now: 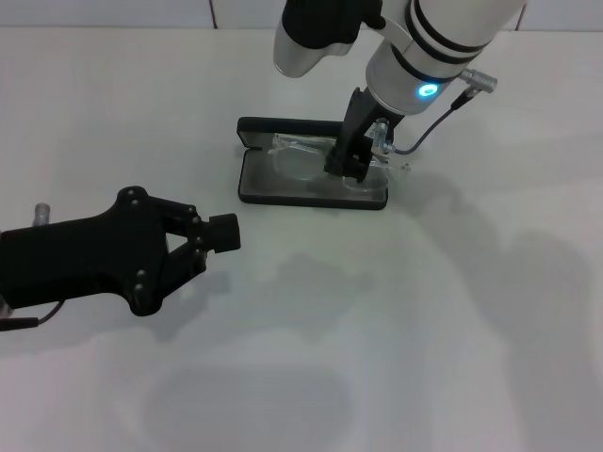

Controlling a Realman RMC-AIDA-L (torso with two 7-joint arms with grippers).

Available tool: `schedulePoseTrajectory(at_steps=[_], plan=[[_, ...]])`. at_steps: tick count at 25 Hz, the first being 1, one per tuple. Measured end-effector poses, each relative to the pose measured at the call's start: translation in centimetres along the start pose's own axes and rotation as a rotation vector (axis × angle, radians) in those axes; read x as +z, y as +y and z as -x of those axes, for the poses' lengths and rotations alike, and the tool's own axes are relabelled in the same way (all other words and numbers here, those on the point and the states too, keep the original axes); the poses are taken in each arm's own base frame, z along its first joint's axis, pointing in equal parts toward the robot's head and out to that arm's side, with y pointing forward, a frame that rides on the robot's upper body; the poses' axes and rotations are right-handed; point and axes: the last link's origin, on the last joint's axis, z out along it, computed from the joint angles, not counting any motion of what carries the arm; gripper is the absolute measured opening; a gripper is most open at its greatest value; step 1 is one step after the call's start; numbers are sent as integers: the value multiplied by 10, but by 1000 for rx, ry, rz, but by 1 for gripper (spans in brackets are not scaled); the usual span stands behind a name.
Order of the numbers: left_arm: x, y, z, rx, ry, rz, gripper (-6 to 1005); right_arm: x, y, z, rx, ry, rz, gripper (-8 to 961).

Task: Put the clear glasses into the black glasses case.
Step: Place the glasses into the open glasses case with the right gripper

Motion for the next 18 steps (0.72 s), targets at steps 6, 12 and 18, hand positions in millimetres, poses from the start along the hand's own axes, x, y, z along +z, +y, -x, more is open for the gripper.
schedulePoseTrajectory(at_steps=[6, 12, 18], plan=[[0, 0, 0, 0, 0, 0, 98, 1, 0, -1, 4, 3, 2, 65], [0, 0, 0, 0, 0, 0, 101, 1, 0, -2, 6, 2, 2, 65], [0, 0, 0, 2, 0, 0, 104, 2, -2, -2, 10, -13, -13, 66]])
